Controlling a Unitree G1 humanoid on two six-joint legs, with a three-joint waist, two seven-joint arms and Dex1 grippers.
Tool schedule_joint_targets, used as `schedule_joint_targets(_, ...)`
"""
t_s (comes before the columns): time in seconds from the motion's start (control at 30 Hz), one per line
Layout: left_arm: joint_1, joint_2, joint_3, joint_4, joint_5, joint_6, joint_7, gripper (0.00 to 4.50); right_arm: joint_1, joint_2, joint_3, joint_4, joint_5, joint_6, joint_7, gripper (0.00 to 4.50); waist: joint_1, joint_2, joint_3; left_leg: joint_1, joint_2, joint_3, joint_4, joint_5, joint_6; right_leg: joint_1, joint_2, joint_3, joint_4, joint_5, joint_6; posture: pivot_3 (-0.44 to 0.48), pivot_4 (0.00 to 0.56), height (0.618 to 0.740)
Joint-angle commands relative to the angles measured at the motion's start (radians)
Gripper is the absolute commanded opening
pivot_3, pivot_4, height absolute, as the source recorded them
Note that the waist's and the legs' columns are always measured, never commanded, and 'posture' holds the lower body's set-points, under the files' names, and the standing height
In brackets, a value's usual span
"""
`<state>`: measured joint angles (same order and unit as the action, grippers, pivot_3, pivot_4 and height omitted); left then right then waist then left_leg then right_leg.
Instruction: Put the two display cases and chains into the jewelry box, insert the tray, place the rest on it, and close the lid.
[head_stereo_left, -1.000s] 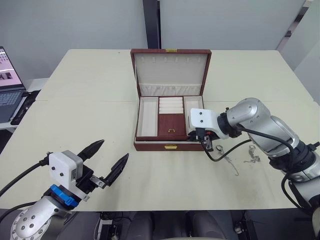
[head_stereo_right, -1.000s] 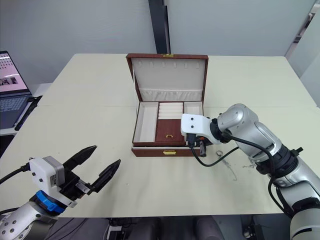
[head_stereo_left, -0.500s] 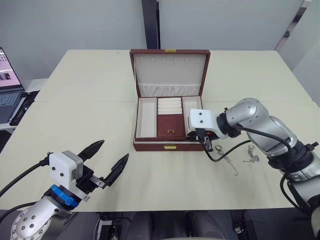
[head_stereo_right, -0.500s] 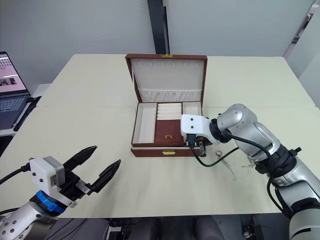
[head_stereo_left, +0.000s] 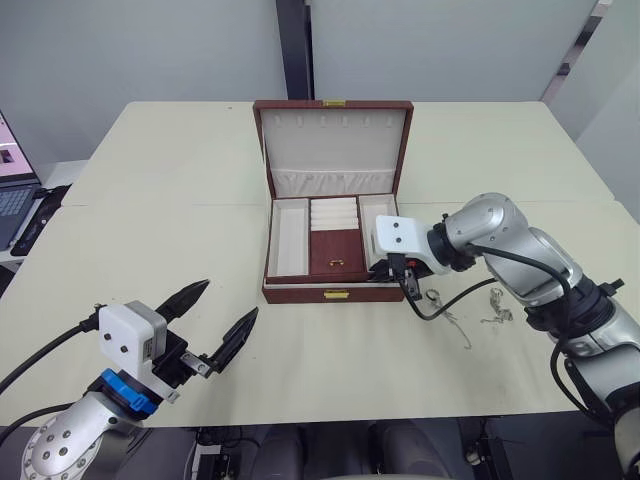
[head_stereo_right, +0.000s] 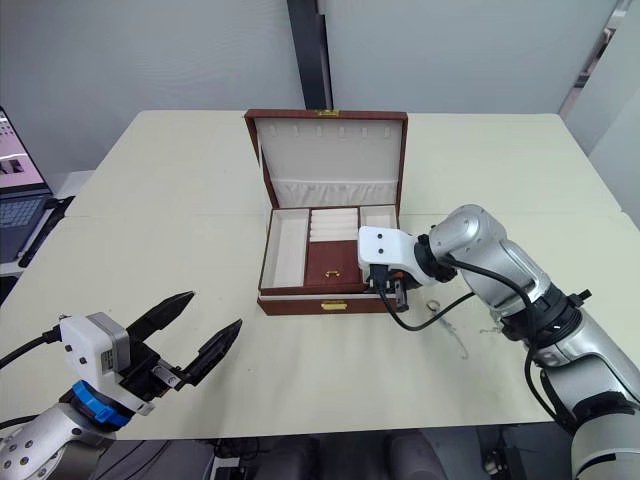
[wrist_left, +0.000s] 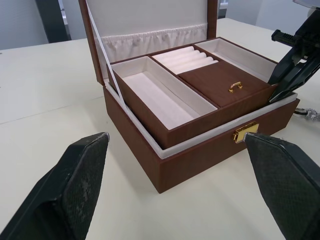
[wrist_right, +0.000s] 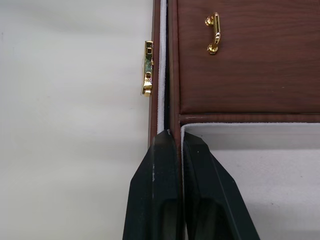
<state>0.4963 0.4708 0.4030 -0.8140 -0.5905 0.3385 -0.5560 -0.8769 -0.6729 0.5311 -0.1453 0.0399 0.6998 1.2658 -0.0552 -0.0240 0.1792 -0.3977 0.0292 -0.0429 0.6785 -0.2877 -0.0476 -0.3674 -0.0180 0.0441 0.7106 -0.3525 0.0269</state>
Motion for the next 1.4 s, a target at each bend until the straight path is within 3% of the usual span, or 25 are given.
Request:
schedule_joint_targets(0.03,-0.002,0.006,0.005,-0.014,-0.006,-0.014,0.001,4.50,0.003,0.022,0.012,0.024,-0.006,-0.020,-0.002,0.01,-0.002,0.000,0.000,0.000,0.000,0.000,0.000,0.000,0.000,0.000,0.000,0.000,0.000,0.000,0.000,0.000,0.150,0.740)
schedule_joint_targets(0.57,-0.013,0.008,-0.001,-0.006,-0.001,-0.013,0.001,4.50,-0.021,0.065,-0.008,0.061,-0.015,0.007,-0.015,0.01,-0.006,0.001,0.001,0.000,0.000,-0.001,-0.001,0.000,0.000,-0.001,0.001,0.000,0.000,0.000,0.000,0.000,0.150,0.740)
schedule_joint_targets(1.4,-0.042,0.012,-0.009,0.014,0.007,-0.013,-0.004,4.50,-0.024,0.021,-0.020,-0.022,0.031,0.058,0.014,0.01,0.003,0.001,0.002,-0.002,0.000,-0.002,-0.001,0.000,0.000,-0.002,0.000,0.000,-0.002,0.000,0.000,0.000,0.150,0.740)
